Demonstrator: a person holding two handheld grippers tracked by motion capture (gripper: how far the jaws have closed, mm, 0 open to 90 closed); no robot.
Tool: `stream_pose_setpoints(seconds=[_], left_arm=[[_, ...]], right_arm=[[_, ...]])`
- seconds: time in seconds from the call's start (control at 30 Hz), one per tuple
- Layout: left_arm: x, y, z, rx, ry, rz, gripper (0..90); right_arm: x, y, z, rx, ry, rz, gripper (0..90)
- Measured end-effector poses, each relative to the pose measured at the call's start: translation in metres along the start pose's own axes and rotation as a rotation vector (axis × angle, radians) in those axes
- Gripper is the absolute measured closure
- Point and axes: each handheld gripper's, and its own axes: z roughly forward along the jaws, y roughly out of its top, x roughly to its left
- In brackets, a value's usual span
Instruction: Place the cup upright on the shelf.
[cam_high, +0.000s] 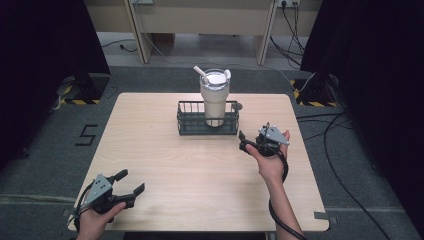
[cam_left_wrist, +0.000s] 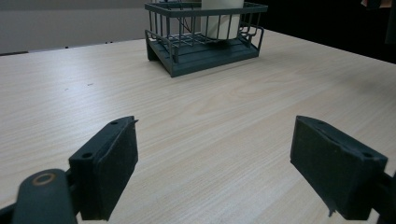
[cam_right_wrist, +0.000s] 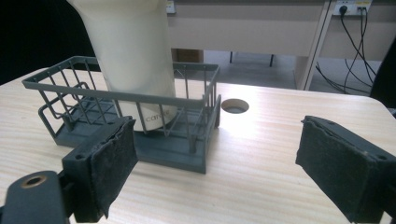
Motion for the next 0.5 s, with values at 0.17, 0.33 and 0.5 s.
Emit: stream_pose_setpoints(seconds=[0.17,0.33,0.5], left_arm=[[0.0,0.0,0.0,0.0,0.001,-0.002,14.5],[0.0,0.0,0.0,-0.001,0.001,-0.001,14.5],[0.0,0.0,-0.001,-0.001,0.002,-0.001,14.5]], right_arm=[[-0.002,-0.007,-0.007,0.01,-0.002,0.01,12.3],[-0.005,-0.013,-0.014,0.016,-0.005,0.004,12.6],[-0.008,-0.019,-0.022,0.023,-0.009,0.011,12.9]])
